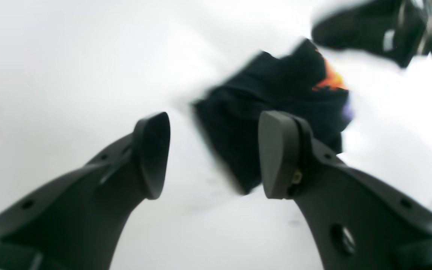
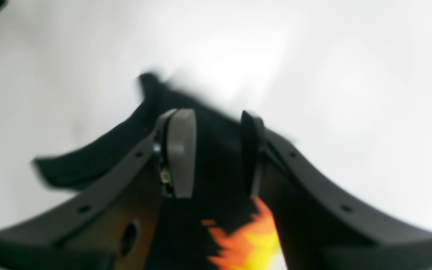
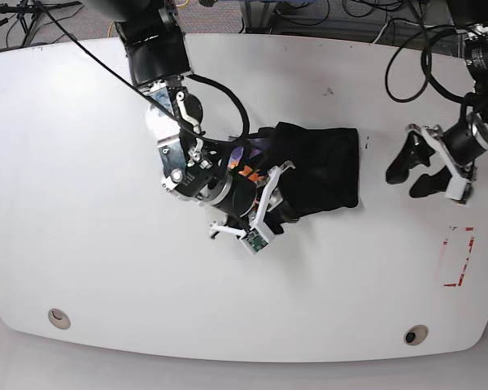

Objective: Fold the T-shirt properly
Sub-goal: 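Grasp the bundle with both grippers and flip it over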

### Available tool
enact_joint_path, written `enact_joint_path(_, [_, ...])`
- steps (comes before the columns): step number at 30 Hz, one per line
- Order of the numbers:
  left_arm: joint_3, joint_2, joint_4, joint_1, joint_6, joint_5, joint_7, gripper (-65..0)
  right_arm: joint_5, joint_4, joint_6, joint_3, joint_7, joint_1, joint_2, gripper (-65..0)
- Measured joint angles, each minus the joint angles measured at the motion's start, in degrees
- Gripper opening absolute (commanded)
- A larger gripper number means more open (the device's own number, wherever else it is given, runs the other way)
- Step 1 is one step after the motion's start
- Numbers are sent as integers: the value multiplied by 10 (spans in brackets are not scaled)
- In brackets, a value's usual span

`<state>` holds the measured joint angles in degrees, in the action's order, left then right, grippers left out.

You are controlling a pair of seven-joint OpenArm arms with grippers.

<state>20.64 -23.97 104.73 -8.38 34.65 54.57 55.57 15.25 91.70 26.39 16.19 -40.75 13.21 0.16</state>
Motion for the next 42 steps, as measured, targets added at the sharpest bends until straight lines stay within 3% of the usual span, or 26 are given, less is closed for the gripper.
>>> enact_joint_path(4, [-58,30,-3,16,0,-29,-2,-299,-1,-10,1,0,-4,4,10,-450])
enact_joint_path(7, [-97,71,0,15,1,-77,-5,-299,-2,-44,5,1,7,6,13,-450])
enact_joint_path(12, [-116,128,-3,12,5,-148,1,-299,-4,-112,4,3,85,9,13,-450])
enact_joint_path(18, [-128,165,-51,18,7,-229,-15,-299,-26,-206,7,4,191,11,18,-450])
enact_joint_path(22, [-127,169,-128,34,5,-283,-22,-299,-43,-246,13,2,230,14,29,-452])
enact_joint_path(25, [-130,161,-183,59,13,-283,-63,-299,-43,-251,35,2,236,15,43,-453])
enact_joint_path(32, [-172,119,-276,101,23,-270,-154,-299,-10,-250,44,-1,254,-3,82,-453])
enact_joint_path(42, [-209,105,-296,146,27,-281,-143,-299,8,-203,47,-47,299,-98,89,-453])
